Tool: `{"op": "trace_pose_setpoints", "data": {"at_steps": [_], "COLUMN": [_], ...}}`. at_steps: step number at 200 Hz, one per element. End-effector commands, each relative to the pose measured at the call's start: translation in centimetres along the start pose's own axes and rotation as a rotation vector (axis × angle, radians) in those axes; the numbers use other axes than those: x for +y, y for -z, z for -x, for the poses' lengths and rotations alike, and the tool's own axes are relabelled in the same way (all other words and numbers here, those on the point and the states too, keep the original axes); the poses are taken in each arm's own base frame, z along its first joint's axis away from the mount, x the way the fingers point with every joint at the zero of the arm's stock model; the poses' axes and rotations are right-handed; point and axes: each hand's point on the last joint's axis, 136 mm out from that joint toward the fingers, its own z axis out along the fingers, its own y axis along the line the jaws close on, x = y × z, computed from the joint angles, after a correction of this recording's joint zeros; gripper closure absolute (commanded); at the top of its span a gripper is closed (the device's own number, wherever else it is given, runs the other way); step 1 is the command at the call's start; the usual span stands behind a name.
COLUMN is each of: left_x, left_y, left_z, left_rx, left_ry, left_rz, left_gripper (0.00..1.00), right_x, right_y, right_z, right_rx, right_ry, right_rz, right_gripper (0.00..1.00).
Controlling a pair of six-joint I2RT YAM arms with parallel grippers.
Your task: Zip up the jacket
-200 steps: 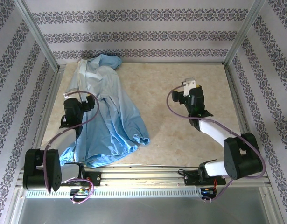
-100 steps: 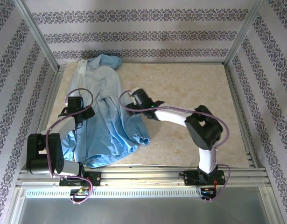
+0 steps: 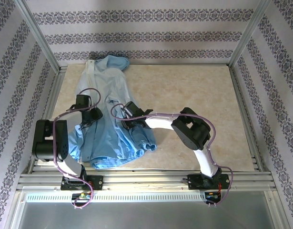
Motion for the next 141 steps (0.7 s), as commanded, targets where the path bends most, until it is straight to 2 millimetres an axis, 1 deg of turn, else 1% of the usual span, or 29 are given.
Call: {"op": "trace_pose_setpoints", "data": {"at_steps": [1,10,34,54,56,65,83,99,113,125,141], "left_x": [-2.6,-3.8,-6.8,-9.9,-10.2,-11.5,-14.3,-16.5,-18.1,-19.4,-20.3], "left_y": [-2.2,-2.5,-3.2,-3.9,-4.0,-4.5,-5.4,-6.1,-6.5,-6.7,-6.6], "left_z": [-5.2,-5.1,-4.8,-5.1,-5.1,-5.4,-5.9,-6.3,-6.5,-6.5,-6.4], "left_rx": [0.189,0.189,0.185,0.195,0.198,0.207,0.221,0.232,0.239,0.241,0.247], "left_ry": [-0.015,-0.035,-0.084,-0.139,-0.143,-0.166,-0.214,-0.249,-0.273,-0.292,-0.318], "left_rz": [-0.055,-0.063,-0.077,-0.102,-0.104,-0.114,-0.139,-0.159,-0.175,-0.191,-0.198], "left_gripper": [0.52,0.52,0.52,0.52,0.52,0.52,0.55,0.59,0.61,0.61,0.62], "right_x": [-3.2,-4.3,-7.4,-9.9,-10.2,-11.2,-12.8,-13.5,-13.6,-13.3,-12.8], "right_y": [0.0,0.3,1.6,2.9,2.9,3.5,4.8,5.8,6.4,6.7,7.0], "right_z": [-4.2,-4.9,-6.3,-7.7,-8.1,-8.7,-9.8,-10.4,-10.7,-10.7,-10.2], "right_rx": [0.131,0.145,0.150,0.156,0.162,0.167,0.161,0.149,0.145,0.141,0.129], "right_ry": [-0.095,-0.132,-0.224,-0.285,-0.291,-0.319,-0.366,-0.387,-0.394,-0.406,-0.408], "right_rz": [-0.052,-0.064,-0.108,-0.145,-0.150,-0.164,-0.193,-0.213,-0.220,-0.209,-0.197], "right_gripper": [0.55,0.58,0.60,0.60,0.60,0.60,0.61,0.61,0.62,0.62,0.62]}}
